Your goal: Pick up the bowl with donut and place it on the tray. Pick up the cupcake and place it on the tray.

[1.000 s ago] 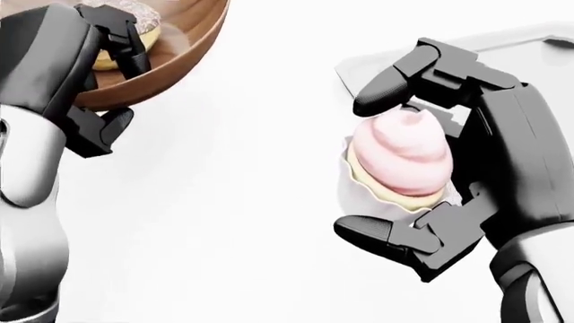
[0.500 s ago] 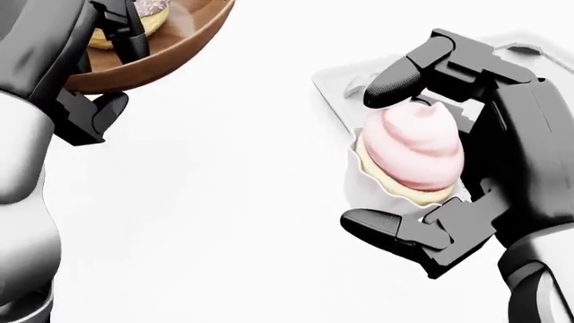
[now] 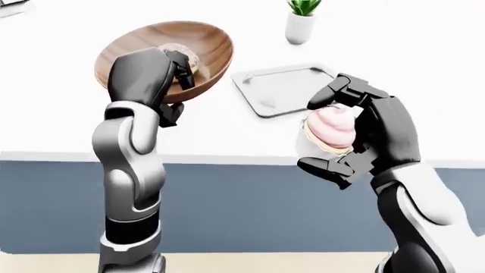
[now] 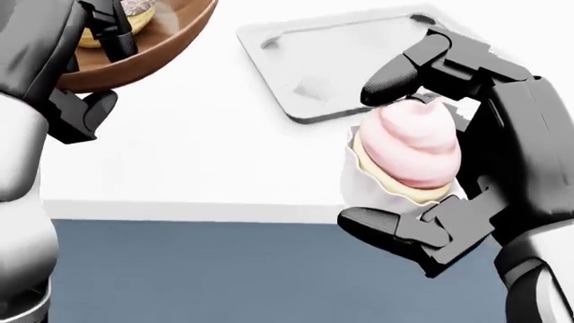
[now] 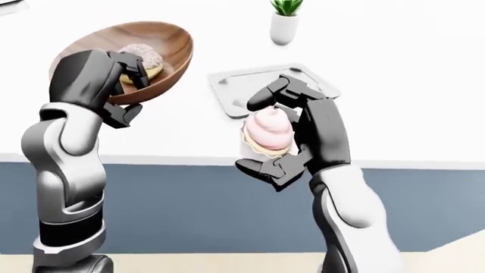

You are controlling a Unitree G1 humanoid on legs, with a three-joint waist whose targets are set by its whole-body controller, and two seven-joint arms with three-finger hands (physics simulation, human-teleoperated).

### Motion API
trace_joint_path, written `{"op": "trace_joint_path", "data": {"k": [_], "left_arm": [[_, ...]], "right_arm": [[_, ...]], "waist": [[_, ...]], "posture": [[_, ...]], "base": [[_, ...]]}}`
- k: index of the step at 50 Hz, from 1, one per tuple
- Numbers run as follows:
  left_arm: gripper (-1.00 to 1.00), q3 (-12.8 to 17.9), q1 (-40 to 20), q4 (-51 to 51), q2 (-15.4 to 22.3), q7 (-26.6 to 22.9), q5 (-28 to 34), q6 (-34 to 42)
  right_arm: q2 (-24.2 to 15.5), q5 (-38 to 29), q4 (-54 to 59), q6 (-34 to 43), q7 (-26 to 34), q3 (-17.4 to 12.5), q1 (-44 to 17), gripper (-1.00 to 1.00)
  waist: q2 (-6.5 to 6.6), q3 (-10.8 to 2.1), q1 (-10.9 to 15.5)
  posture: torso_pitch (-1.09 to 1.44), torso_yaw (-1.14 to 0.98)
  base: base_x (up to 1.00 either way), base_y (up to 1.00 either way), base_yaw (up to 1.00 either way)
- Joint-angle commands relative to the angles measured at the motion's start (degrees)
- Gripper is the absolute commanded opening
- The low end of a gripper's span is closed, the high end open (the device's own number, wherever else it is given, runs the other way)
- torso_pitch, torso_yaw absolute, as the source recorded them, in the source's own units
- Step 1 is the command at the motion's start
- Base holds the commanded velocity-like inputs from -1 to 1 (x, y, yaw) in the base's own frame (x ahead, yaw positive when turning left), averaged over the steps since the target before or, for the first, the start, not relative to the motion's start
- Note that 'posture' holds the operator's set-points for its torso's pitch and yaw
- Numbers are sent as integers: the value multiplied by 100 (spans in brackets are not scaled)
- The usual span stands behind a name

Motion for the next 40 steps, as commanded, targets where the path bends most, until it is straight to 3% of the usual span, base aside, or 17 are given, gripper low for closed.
{"op": "trace_joint_path", "data": {"k": [1,2,4,9,10,11,12,13,15,18,19,20,21,22,25,28,40], "left_arm": [[-100,-54,-211,-240,18,119,-29,-144],[-100,-52,-217,-237,20,122,-30,-147],[-100,-52,-216,-202,21,154,-35,-166],[-100,-55,-204,-142,16,224,-41,-201],[-100,-58,-195,-139,14,232,-42,-206],[-100,-57,-195,-140,14,231,-42,-205],[-100,-59,-193,-151,11,222,-35,-199],[-100,-59,-192,-151,13,220,-36,-202],[-100,-51,-207,-144,26,221,-32,-206],[-100,-51,-216,-142,28,216,-34,-206],[-100,-49,-215,-136,28,224,-37,-209],[-100,-52,-198,-148,26,225,-33,-213],[-100,-48,-207,-151,25,220,-33,-206],[-100,-49,-208,-148,23,222,-35,-205],[-100,-48,-206,-129,27,238,-43,-209],[-100,-47,-208,-124,28,243,-47,-210],[-100,-62,-257,-25,41,288,-38,-268]], "right_arm": [[-40,-36,-151,-249,-77,-92,-104,-100],[-39,-23,-148,-262,-84,-100,-104,-100],[-36,0,-151,-286,-99,-103,-95,-100],[-35,52,-162,-305,-141,-102,-100,-100],[-41,54,-155,-318,-150,-100,-98,-100],[-44,60,-159,-317,-154,-101,-98,-100],[-48,70,-163,-322,-155,-105,-95,-100],[-50,80,-164,-325,-155,-111,-94,-100],[-55,102,-172,-327,-163,-117,-97,-100],[-59,125,-165,-334,-176,-119,-102,-100],[-61,133,-165,-334,-180,-122,-107,-100],[-64,141,-163,-351,-187,-108,-113,-100],[-78,137,-173,-360,-194,-81,-122,-100],[-117,100,-169,-409,-184,-26,-91,-100],[-98,83,-163,-436,-156,-14,-75,-100],[-70,71,-156,-479,-129,-3,-43,-100],[-84,171,-142,-369,-172,-126,-198,-100]], "waist": [[68,-49,-57],[144,4,-48],[193,-97,-122],[454,-23,-277],[528,-27,-296],[738,-81,-313],[602,60,-249],[719,14,-333],[783,-99,-332],[486,27,-292],[314,34,-292],[-57,-95,-348],[-83,-32,-306],[-26,69,-359],[51,-122,-350],[158,-34,-349],[467,-28,-390]], "posture": [[0,0],[0,0],[0,0],[0,0],[0,0],[0,0],[0,0],[0,0],[0,0],[0,0],[0,0],[0,0],[0,0],[0,0],[0,0],[0,0],[0,0]], "base": [[0,-84,0],[0,-84,0],[0,-80,0],[0,-77,0],[0,-74,0],[0,-72,0],[0,-72,0],[0,-73,0],[0,-64,0],[0,-54,0],[0,-53,0],[0,-30,0],[0,0,0],[0,0,0],[0,0,9],[0,0,86],[0,0,100]]}}
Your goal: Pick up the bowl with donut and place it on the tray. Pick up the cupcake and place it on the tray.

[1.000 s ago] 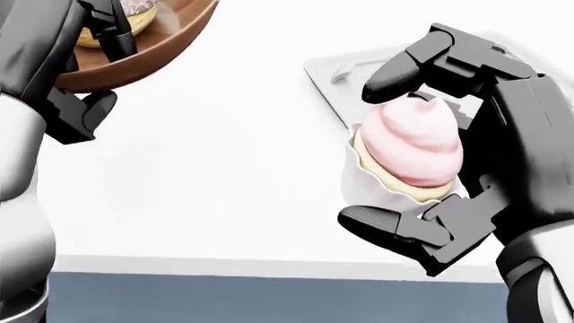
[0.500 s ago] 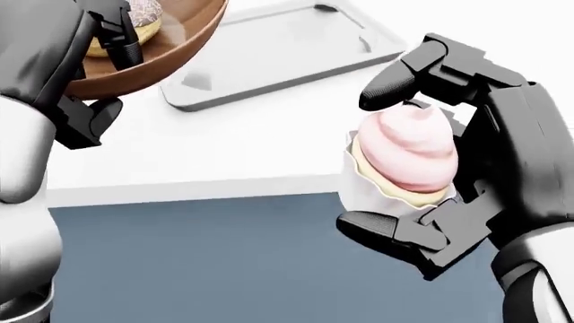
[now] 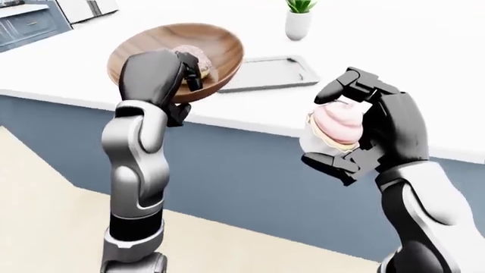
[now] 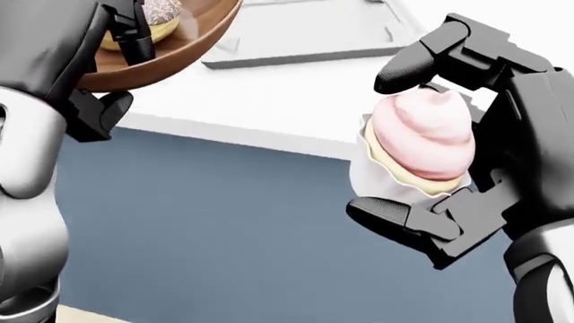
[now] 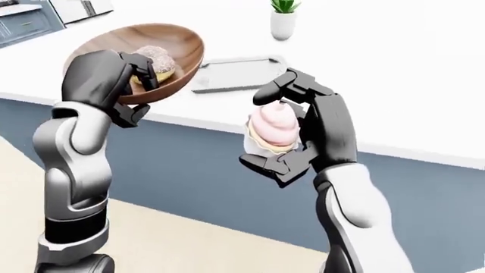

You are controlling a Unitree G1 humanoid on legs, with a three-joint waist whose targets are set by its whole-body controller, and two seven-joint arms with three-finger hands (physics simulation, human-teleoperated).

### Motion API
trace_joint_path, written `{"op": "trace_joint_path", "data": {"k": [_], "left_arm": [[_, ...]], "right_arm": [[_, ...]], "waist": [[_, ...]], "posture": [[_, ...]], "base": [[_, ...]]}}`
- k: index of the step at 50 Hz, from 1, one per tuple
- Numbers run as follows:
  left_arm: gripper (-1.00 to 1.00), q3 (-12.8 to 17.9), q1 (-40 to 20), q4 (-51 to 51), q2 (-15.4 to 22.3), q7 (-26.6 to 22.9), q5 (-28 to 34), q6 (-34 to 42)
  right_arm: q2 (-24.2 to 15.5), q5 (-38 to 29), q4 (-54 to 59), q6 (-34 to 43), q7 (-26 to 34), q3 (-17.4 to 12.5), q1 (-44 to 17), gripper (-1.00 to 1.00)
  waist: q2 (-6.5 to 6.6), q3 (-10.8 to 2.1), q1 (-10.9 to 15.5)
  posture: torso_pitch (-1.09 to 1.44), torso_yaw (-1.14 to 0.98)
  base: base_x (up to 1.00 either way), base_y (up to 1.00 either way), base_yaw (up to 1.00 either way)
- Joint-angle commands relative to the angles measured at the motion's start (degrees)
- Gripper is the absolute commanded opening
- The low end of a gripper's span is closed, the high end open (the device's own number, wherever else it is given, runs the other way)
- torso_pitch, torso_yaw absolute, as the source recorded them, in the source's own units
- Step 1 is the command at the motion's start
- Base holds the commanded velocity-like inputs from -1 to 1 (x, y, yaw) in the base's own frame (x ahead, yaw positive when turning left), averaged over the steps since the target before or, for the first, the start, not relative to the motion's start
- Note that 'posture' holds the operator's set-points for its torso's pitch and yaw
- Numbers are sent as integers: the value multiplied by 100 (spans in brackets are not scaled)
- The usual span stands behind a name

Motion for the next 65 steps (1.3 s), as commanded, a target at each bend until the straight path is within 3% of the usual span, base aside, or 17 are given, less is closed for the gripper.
{"op": "trace_joint_path", "data": {"k": [1,4,7,8,14,18,23,27,28,29,45,48,50,51,54,61,65], "left_arm": [[-100,82,-210,-210,66,165,27,-55],[-100,76,-207,-191,57,187,28,-69],[-100,81,-238,-125,68,216,25,-92],[-100,78,-279,-108,74,207,26,-94],[-100,40,-501,165,98,308,16,-217],[-100,28,-587,241,87,306,12,-251],[-100,5,-603,379,60,415,2,-309],[-100,-4,-617,383,50,417,21,-317],[-100,0,-622,395,52,423,20,-320],[-100,0,-628,389,52,420,25,-321],[-100,-8,-690,377,33,414,62,-308],[-100,-10,-681,344,31,405,66,-307],[-100,-3,-703,349,40,395,65,-308],[-100,1,-710,361,45,404,60,-314],[-100,0,-700,368,45,421,56,-318],[-100,-19,-754,341,36,367,95,-301],[-100,-15,-769,341,35,361,100,-312]], "right_arm": [[-23,60,-147,-189,-8,-12,-181,-100],[-37,90,-132,-188,-28,-34,-208,-100],[-60,90,-18,-309,-34,-12,-153,-100],[-57,123,22,-331,-16,-43,-168,-100],[-109,225,558,-384,-136,-225,-416,-100],[-181,382,630,-351,-250,-289,-510,-100],[-275,509,636,-288,-349,-311,-618,-100],[-327,593,618,-242,-411,-346,-674,-100],[-331,607,613,-238,-426,-343,-676,-100],[-341,621,614,-246,-437,-335,-672,-100],[-402,744,637,-424,-556,-340,-545,-100],[-395,760,652,-465,-558,-358,-522,-100],[-404,780,650,-425,-577,-369,-574,-100],[-411,792,638,-387,-591,-368,-605,-100],[-428,808,623,-358,-607,-364,-623,-100],[-446,902,573,-346,-633,-445,-602,-100],[-484,981,521,-274,-674,-518,-627,-100]], "waist": [[-18,-139,21],[151,-136,33],[556,-180,-172],[356,-78,-122],[26,-207,-85],[25,-294,-14],[-112,-139,32],[-596,-193,57],[-374,-134,31],[-454,-133,69],[-68,-157,-23],[141,-113,-83],[453,-210,-103],[201,-140,-36],[292,-154,-46],[-48,-109,94],[-543,-267,122]], "posture": [[0,0],[0,0],[0,0],[0,0],[0,0],[0,0],[0,0],[0,0],[0,0],[0,0],[0,0],[0,0],[0,0],[0,0],[0,0],[0,0],[0,0]], "base": [[0,0,100],[0,0,100],[0,0,39],[0,0,0],[0,0,0],[2,-14,0],[15,-19,0],[16,-19,0],[16,-19,0],[15,-18,0],[27,-4,0],[38,0,0],[39,0,0],[38,0,0],[38,0,0],[54,0,0],[57,0,0]]}}
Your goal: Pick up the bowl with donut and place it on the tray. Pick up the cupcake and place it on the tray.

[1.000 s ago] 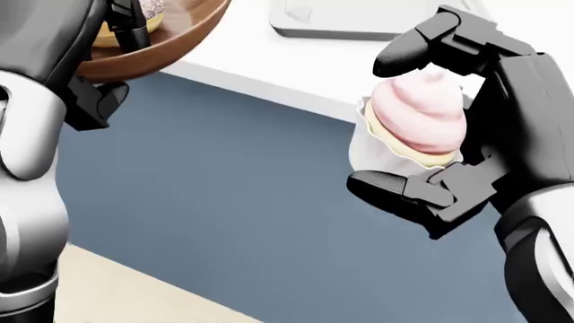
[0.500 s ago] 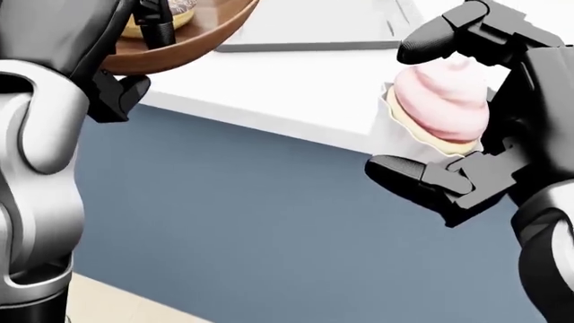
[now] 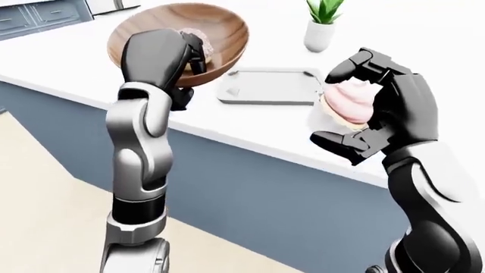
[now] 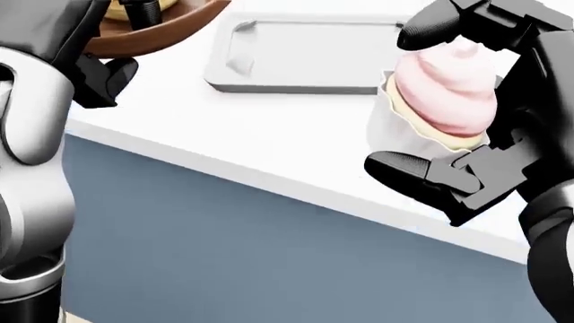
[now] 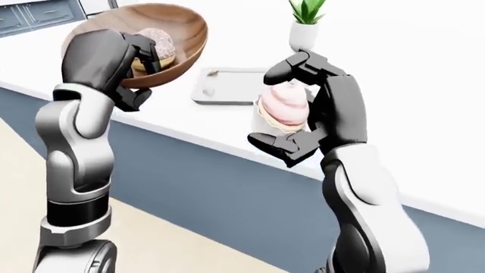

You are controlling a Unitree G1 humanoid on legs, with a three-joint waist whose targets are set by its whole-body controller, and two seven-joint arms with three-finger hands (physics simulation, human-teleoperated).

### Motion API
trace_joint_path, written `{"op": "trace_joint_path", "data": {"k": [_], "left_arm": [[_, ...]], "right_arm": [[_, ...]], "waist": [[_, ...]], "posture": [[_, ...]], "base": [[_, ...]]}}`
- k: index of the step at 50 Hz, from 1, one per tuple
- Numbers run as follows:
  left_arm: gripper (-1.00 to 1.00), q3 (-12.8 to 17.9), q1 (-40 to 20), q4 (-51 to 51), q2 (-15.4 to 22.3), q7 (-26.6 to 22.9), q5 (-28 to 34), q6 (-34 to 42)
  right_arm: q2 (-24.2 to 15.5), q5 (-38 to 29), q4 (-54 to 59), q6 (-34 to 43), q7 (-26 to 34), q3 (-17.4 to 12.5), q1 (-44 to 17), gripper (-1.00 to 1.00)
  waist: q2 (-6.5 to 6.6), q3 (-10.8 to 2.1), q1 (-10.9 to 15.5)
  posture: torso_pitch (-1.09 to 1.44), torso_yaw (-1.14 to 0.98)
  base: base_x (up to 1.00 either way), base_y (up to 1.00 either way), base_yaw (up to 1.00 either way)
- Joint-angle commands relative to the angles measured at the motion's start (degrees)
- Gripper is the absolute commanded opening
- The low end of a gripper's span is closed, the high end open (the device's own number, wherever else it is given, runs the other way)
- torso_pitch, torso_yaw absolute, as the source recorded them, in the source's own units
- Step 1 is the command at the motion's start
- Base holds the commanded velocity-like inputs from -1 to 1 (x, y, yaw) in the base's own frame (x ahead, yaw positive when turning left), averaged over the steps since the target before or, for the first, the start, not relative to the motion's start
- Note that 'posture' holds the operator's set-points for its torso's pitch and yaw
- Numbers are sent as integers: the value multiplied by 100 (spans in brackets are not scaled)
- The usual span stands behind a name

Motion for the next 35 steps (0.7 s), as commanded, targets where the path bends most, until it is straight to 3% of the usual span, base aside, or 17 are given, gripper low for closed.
{"op": "trace_joint_path", "data": {"k": [1,2,3,7,9,11,13,14,17,18,20,23,25,26,28,29,35], "left_arm": [[-100,-6,-166,-159,42,106,-15,-91],[-100,-7,-160,-170,42,97,-16,-94],[-100,-2,-158,-185,49,88,-11,-94],[-100,15,-195,-195,78,50,-25,-96],[-100,13,-224,-182,84,44,-26,-103],[-100,9,-259,-207,82,3,-15,-87],[-100,13,-276,-223,82,-20,-14,-80],[-100,13,-277,-220,83,-17,-15,-81],[-100,6,-320,-202,83,-27,-10,-80],[-100,6,-319,-201,77,-23,-11,-77],[-100,6,-347,-182,75,-20,-15,-72],[-100,3,-359,-162,75,-2,-22,-82],[-100,-3,-363,-169,77,-9,-23,-89],[-100,-3,-386,-181,78,-31,-18,-82],[-100,-15,-471,-154,79,-62,-8,-83],[-100,-36,-533,-154,72,-110,13,-78],[-100,-185,-719,48,-128,-92,150,-203]], "right_arm": [[-44,25,-131,-51,-91,-125,-145,-100],[-55,46,-135,-33,-111,-129,-167,-100],[-70,60,-127,-41,-123,-122,-174,-100],[-173,173,-135,41,-148,-237,-266,-100],[-244,259,-159,93,-178,-324,-318,-100],[-272,332,-179,129,-228,-365,-334,-100],[-302,404,-189,166,-294,-407,-347,-100],[-310,431,-188,166,-313,-416,-350,-100],[-342,520,-202,168,-390,-447,-349,-100],[-336,559,-213,155,-418,-460,-322,-100],[-334,613,-225,119,-464,-458,-277,-100],[-351,665,-237,72,-525,-445,-250,-100],[-376,685,-243,27,-545,-428,-214,-100],[-386,709,-258,39,-565,-437,-224,-100],[-411,787,-319,112,-612,-490,-260,-100],[-430,817,-337,121,-629,-503,-257,-100],[-480,963,-357,93,-733,-545,-222,-100]], "waist": [[-4,-70,-46],[-115,41,-2],[-123,6,-59],[-20,-53,-105],[-15,0,-115],[140,-9,-119],[487,-104,-84],[260,-121,-146],[486,-17,-75],[448,-7,-61],[465,-187,-94],[476,-209,-122],[322,4,-55],[234,-18,-23],[-181,-90,3],[15,-28,29],[144,-114,-106]], "posture": [[0,0],[0,0],[0,0],[0,0],[0,0],[0,0],[0,0],[0,0],[0,0],[0,0],[0,0],[0,0],[0,0],[0,0],[0,0],[0,0],[0,0]], "base": [[54,0,0],[52,0,0],[53,0,0],[27,0,0],[0,0,0],[0,0,0],[0,0,0],[0,0,0],[0,0,0],[0,-1,0],[0,-12,0],[0,-18,0],[0,0,0],[0,0,0],[0,0,0],[0,0,0],[0,0,0]]}}
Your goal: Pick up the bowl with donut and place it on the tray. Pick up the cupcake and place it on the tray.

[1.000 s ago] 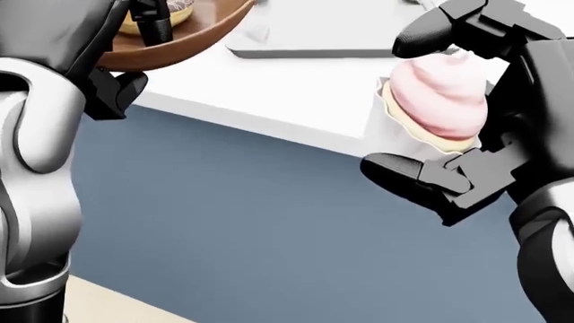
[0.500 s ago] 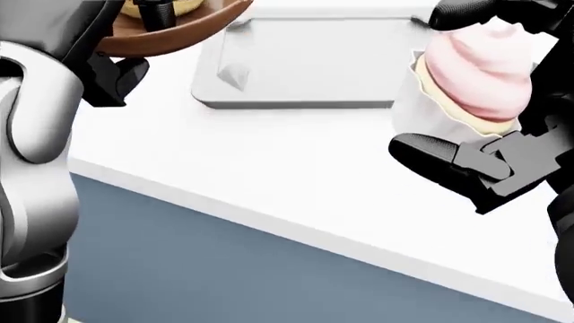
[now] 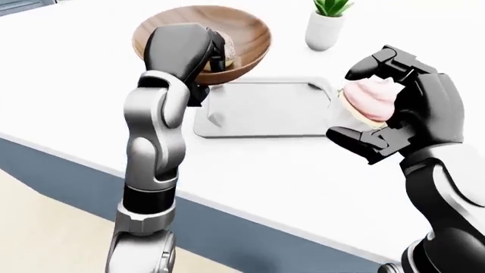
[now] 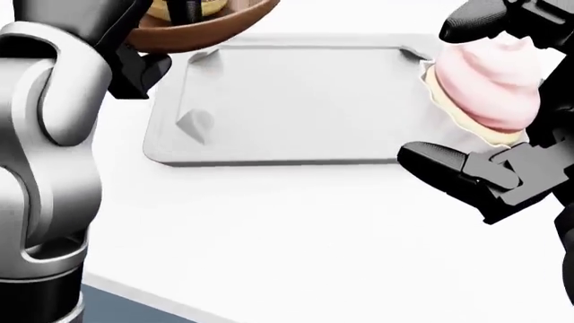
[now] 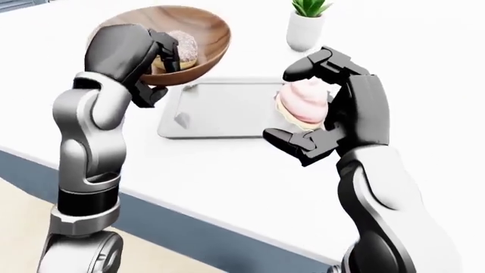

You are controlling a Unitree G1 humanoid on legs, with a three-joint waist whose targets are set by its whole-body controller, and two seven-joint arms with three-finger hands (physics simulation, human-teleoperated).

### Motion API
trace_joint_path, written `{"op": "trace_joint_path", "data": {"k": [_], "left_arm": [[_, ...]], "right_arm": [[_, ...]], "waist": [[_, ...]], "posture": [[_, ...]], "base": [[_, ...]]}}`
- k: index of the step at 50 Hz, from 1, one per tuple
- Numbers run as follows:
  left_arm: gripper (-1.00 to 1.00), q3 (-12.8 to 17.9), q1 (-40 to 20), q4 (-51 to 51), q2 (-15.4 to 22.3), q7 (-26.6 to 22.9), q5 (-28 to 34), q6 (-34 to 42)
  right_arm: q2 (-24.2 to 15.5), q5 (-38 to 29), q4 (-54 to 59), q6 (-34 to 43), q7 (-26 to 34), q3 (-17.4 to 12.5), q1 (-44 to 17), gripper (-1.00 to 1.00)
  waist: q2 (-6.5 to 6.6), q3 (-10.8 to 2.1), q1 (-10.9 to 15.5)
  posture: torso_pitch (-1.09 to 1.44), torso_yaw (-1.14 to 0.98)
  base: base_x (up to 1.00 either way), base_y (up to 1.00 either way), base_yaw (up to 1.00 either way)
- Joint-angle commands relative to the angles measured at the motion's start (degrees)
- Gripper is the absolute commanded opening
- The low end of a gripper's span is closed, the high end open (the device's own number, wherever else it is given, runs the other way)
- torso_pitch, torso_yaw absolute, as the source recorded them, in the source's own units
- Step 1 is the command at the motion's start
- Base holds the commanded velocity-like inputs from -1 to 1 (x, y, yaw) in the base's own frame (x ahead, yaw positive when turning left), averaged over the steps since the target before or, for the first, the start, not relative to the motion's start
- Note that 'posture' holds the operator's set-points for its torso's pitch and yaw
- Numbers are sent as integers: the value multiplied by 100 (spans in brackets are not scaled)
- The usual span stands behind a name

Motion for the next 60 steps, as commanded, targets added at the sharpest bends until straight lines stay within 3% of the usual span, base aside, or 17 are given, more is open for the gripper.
{"op": "trace_joint_path", "data": {"k": [1,13,26,41,53,60], "left_arm": [[-100,115,-315,-217,11,306,92,-72],[-100,-67,-484,459,-342,769,252,-302],[-100,-189,-611,1850,-439,1677,273,-686],[-100,-386,-449,1646,-844,1594,503,-747],[-100,-532,-90,925,-1173,1082,608,-705],[-100,-529,39,864,-1214,1046,580,-733]], "right_arm": [[-52,69,-175,-304,-27,-34,-212,-100],[-77,170,-157,-365,-135,8,-206,-100],[-201,397,-144,-325,-215,-161,-254,-100],[-238,424,-47,-577,-266,-105,-99,-100],[-231,413,-31,-639,-285,-109,-56,-100],[-234,439,-45,-599,-314,-121,-87,-100]], "waist": [[-13,-208,46],[-65,-220,44],[-51,-247,58],[-98,-269,54],[-119,-263,54],[-128,-258,62]], "posture": [[0,0],[0,0],[0,0],[0,0],[0,0],[0,0]], "base": [[0,0,0],[0,0,0],[0,0,0],[0,0,0],[0,0,0],[0,0,0]]}}
